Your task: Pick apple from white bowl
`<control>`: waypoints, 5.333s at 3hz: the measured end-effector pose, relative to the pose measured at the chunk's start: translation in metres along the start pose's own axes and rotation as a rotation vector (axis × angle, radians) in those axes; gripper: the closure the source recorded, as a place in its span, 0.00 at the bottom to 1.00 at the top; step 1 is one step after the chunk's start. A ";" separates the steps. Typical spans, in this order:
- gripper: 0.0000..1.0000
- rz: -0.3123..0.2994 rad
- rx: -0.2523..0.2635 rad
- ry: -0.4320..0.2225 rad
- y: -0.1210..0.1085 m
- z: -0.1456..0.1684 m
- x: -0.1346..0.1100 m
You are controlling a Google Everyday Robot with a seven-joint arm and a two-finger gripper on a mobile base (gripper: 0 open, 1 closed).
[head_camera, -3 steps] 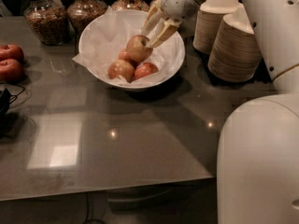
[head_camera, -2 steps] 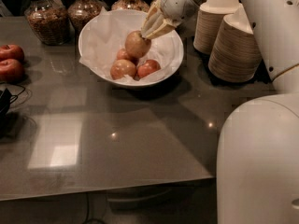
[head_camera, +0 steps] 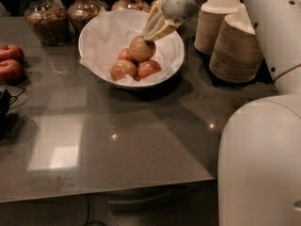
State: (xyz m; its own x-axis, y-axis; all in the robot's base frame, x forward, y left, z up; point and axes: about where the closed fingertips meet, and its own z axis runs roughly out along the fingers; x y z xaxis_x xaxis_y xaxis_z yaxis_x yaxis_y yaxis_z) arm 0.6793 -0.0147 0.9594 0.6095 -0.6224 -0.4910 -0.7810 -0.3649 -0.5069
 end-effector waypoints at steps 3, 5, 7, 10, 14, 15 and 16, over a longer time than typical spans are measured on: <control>0.00 0.000 0.000 0.000 0.000 0.000 0.000; 0.00 0.080 0.029 -0.037 -0.006 0.035 0.008; 0.42 0.038 0.049 -0.012 -0.026 0.033 0.011; 0.41 0.006 0.034 0.052 -0.033 0.018 0.014; 0.00 0.038 0.051 0.010 -0.032 0.019 0.012; 0.00 0.104 0.092 -0.063 -0.019 0.006 -0.008; 0.00 0.140 0.119 -0.121 0.001 -0.004 -0.033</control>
Offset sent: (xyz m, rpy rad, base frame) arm 0.0000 0.0000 0.0000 0.0000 0.0000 0.0000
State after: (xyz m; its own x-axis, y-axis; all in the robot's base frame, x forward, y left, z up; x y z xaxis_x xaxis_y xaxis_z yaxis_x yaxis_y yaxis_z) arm 0.6577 0.0033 0.9779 0.5136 -0.5707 -0.6407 -0.8421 -0.1921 -0.5040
